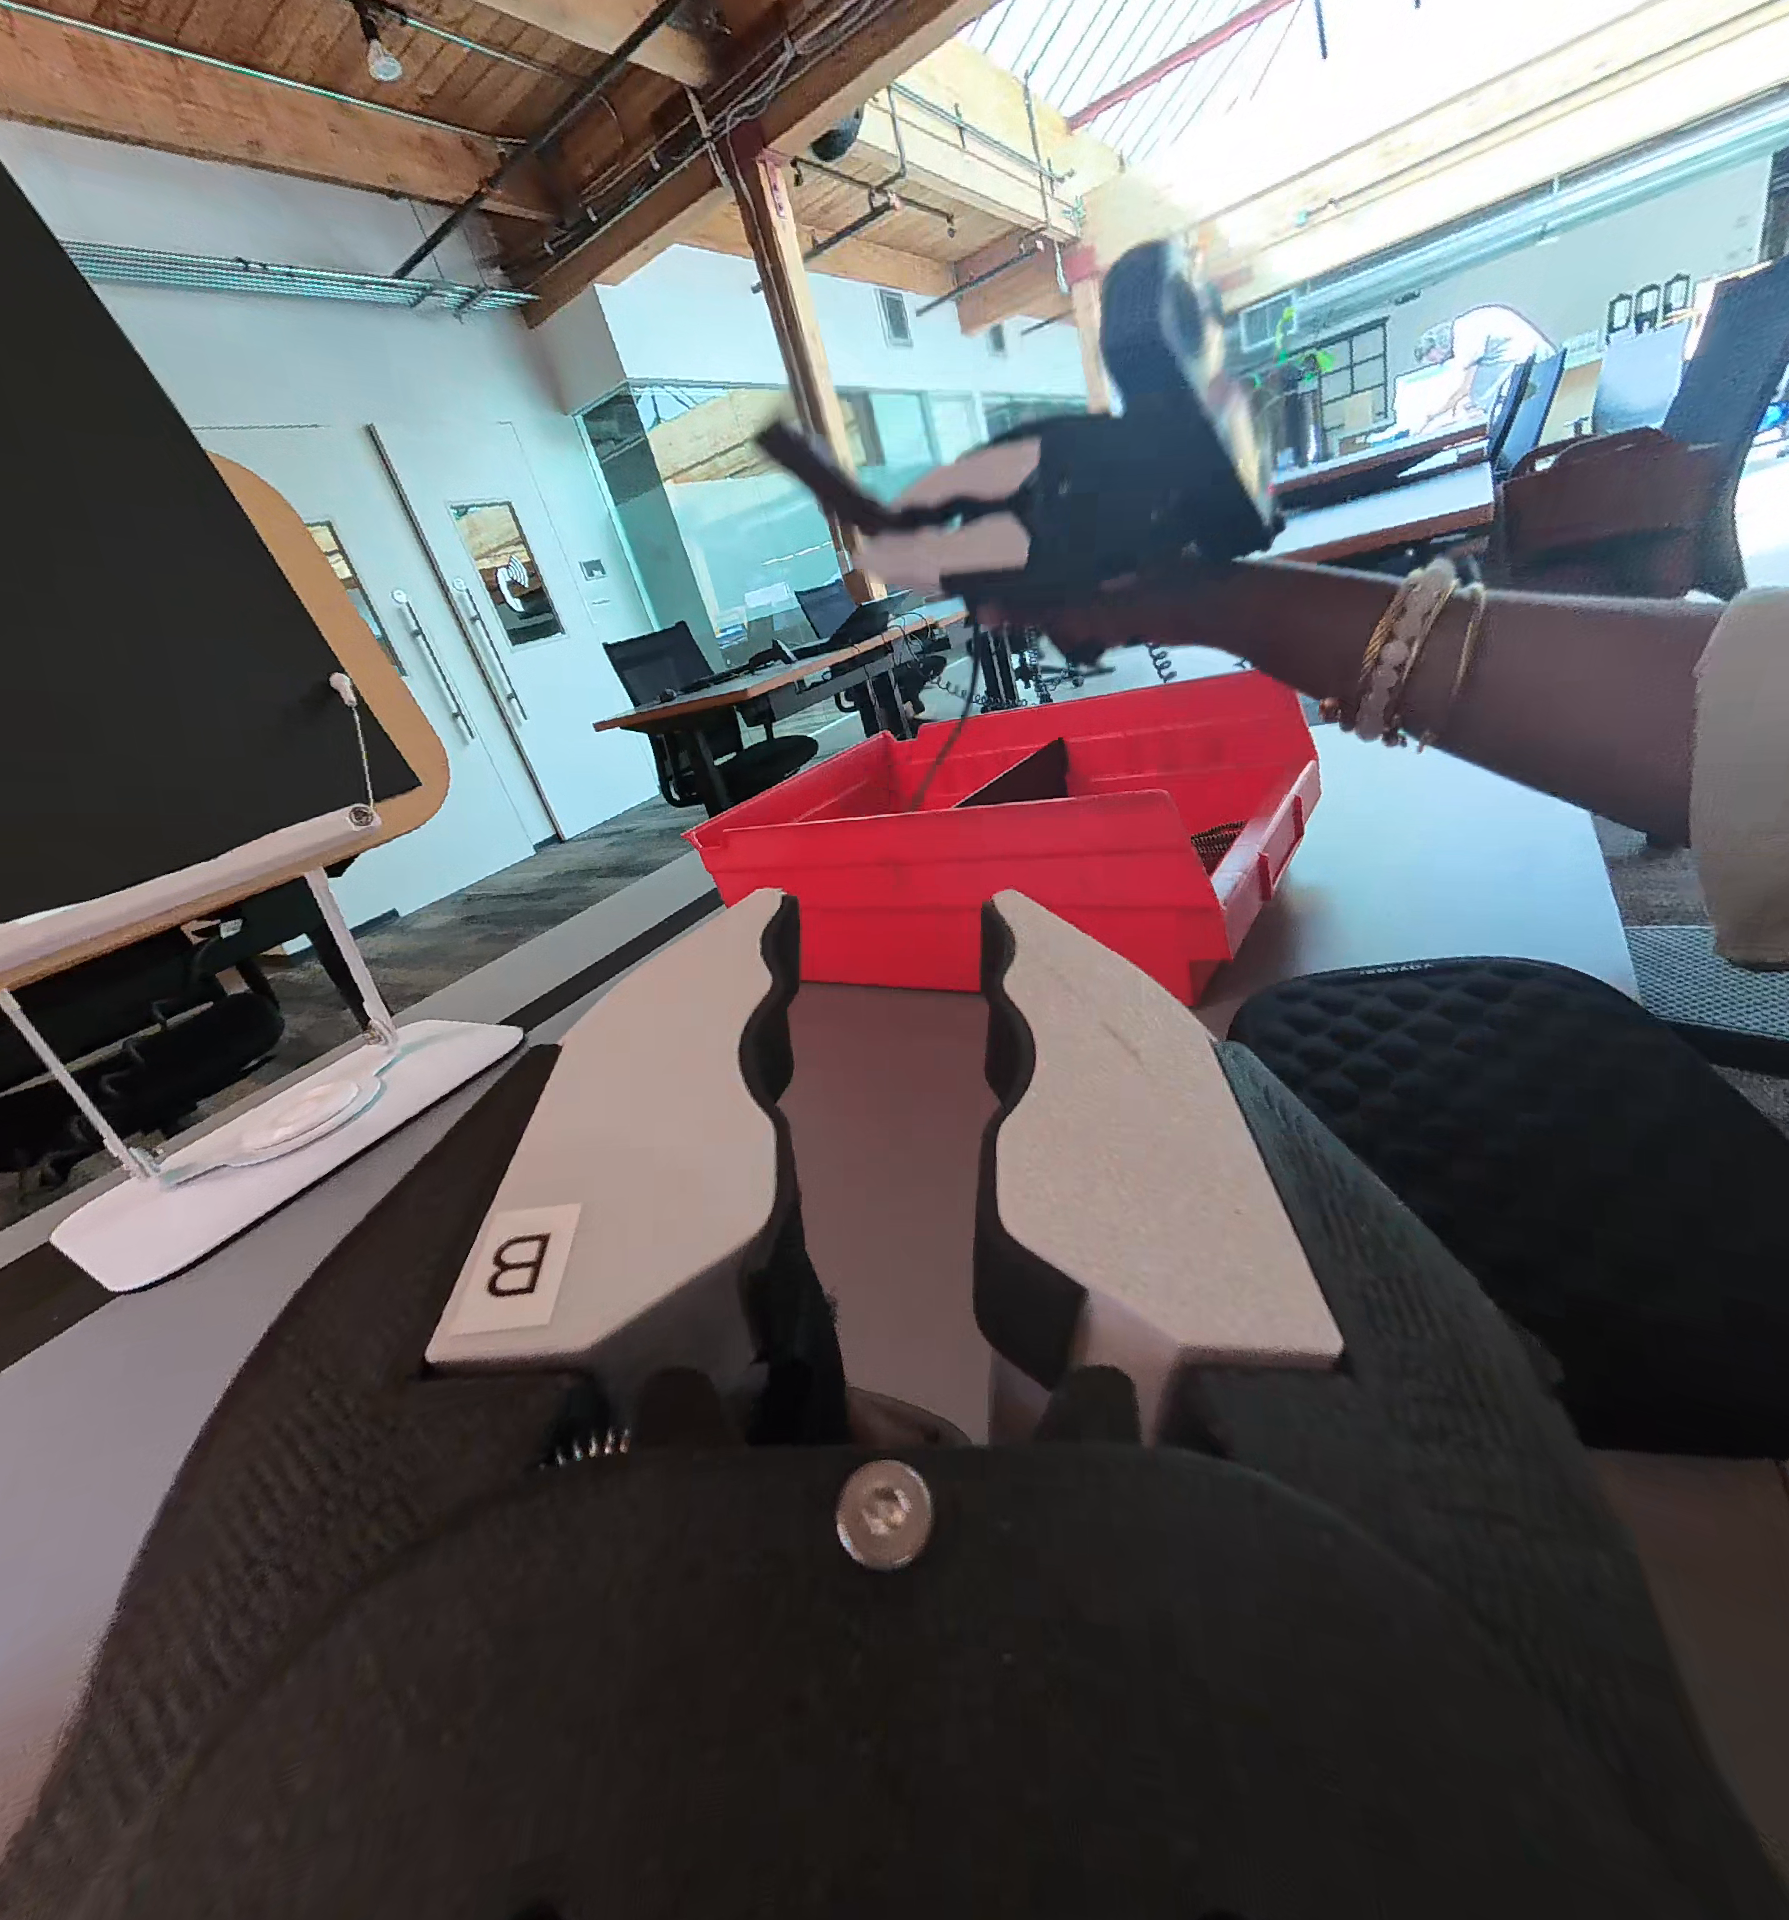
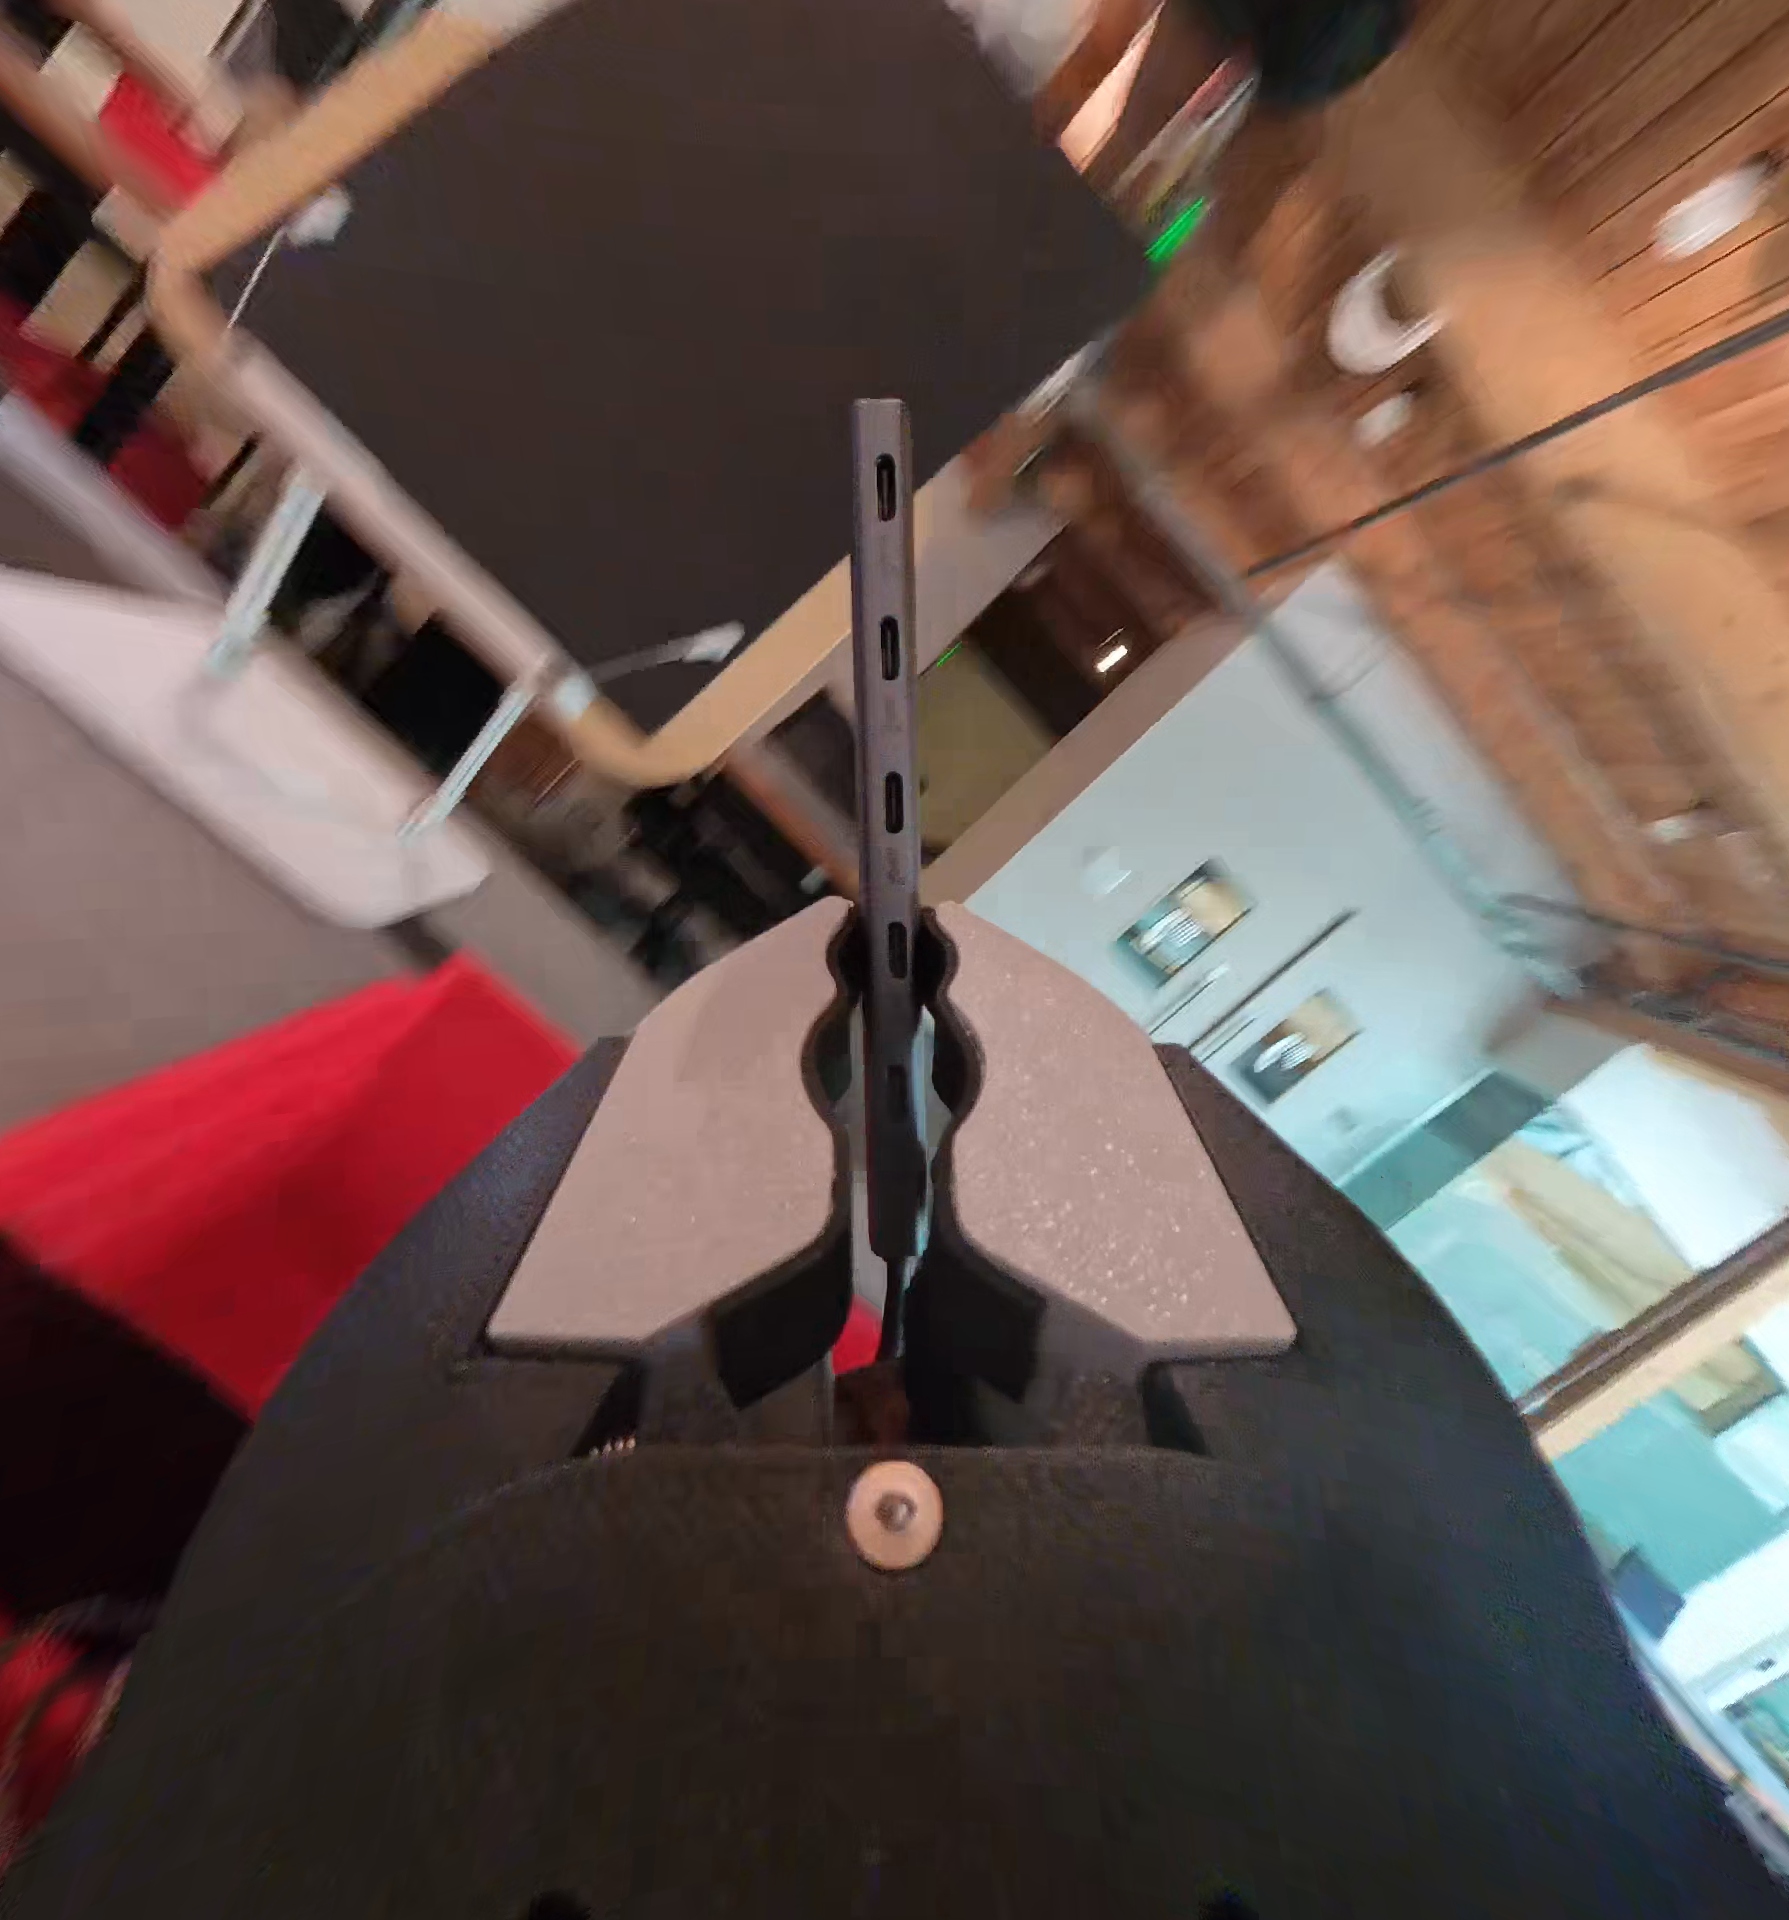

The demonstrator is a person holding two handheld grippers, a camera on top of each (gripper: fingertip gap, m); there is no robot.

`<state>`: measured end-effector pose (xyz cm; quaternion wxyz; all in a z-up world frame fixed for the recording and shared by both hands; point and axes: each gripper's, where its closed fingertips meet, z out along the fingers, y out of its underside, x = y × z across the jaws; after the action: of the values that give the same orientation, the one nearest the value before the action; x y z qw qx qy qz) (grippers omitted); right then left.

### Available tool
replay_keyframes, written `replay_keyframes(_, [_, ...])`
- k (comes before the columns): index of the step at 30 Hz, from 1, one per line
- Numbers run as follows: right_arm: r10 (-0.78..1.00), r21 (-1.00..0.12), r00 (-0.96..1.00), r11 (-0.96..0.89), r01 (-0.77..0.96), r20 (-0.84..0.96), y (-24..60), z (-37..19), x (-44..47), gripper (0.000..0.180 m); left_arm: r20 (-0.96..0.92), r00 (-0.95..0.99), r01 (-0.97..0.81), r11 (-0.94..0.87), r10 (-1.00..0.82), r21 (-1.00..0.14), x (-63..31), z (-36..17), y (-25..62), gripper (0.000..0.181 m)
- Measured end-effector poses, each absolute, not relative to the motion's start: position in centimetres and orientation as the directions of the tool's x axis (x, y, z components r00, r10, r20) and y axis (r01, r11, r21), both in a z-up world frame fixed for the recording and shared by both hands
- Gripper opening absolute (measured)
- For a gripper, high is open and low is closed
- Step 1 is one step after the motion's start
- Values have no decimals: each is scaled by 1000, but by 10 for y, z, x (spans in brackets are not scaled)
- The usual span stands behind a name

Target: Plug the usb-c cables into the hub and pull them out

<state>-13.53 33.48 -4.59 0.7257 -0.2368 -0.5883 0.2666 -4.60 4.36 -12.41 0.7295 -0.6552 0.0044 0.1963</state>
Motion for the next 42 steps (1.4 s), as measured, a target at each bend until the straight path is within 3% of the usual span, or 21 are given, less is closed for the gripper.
replay_keyframes(5, [758,-722,-186,652,231,625,337,-131,-150,28,-220,931,-260,104,290,-960,-49,-121,41,34])
replay_keyframes(7, [794,-741,-212,608,286,570,336,-138,-147,36,-206,929,-256,132,307,-957,-52,-118,39,36])
replay_keyframes(13, [940,-918,-35,338,206,338,338,-95,-138,38,-221,916,-293,183,335,-938,-54,-111,36,39])
replay_keyframes(16, [980,-969,4,197,152,200,332,-80,-125,29,-214,914,-290,187,343,-939,-56,-110,35,39])
replay_keyframes(21, [982,-999,-182,-52,2,-52,266,-71,-84,25,-204,925,-275,194,322,-942,-53,-111,36,39])
replay_keyframes(31, [989,-999,-147,-24,45,-30,263,-96,-69,25,-225,915,-277,116,336,-954,-58,-123,43,39])
replay_keyframes(38, [993,-986,-94,-62,157,-77,291,-122,-66,27,-83,920,-143,131,383,-981,-68,-117,37,45])
replay_keyframes(42, [993,-984,-99,-39,172,-57,289,-127,-67,27,-109,892,-118,-7,439,-993,-72,-113,25,50])
